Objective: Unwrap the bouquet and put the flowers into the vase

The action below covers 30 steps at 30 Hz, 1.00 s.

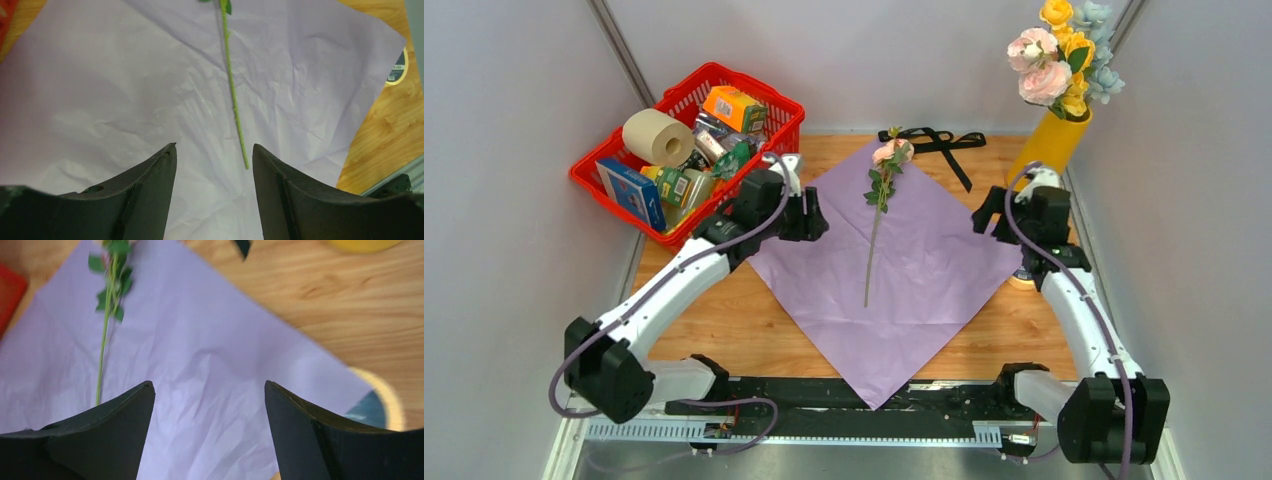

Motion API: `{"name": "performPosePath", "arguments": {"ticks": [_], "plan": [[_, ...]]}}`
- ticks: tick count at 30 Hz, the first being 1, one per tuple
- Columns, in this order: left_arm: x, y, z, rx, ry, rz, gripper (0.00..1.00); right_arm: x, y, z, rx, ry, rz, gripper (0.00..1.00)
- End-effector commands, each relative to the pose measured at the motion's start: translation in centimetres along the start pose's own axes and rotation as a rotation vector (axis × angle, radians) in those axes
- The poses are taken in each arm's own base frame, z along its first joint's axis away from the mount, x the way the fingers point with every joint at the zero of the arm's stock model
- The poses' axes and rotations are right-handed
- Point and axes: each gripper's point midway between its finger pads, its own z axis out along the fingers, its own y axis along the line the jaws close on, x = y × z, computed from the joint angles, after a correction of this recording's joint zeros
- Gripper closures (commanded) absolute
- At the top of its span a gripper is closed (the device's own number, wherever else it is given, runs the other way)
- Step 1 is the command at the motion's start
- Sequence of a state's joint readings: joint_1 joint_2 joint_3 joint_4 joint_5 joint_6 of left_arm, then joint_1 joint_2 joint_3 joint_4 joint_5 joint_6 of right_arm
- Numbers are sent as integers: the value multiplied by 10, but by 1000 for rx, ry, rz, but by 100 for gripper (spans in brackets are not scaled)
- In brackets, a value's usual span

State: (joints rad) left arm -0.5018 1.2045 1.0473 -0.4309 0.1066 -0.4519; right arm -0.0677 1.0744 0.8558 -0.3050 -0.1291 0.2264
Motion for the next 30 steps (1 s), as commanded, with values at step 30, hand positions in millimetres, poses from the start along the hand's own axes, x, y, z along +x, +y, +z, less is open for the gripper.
{"name": "performPosePath", "arguments": {"ticks": [30], "plan": [[80,-24,225,-130,270,97,49,86,52,-25,-153,38,68,0]]}}
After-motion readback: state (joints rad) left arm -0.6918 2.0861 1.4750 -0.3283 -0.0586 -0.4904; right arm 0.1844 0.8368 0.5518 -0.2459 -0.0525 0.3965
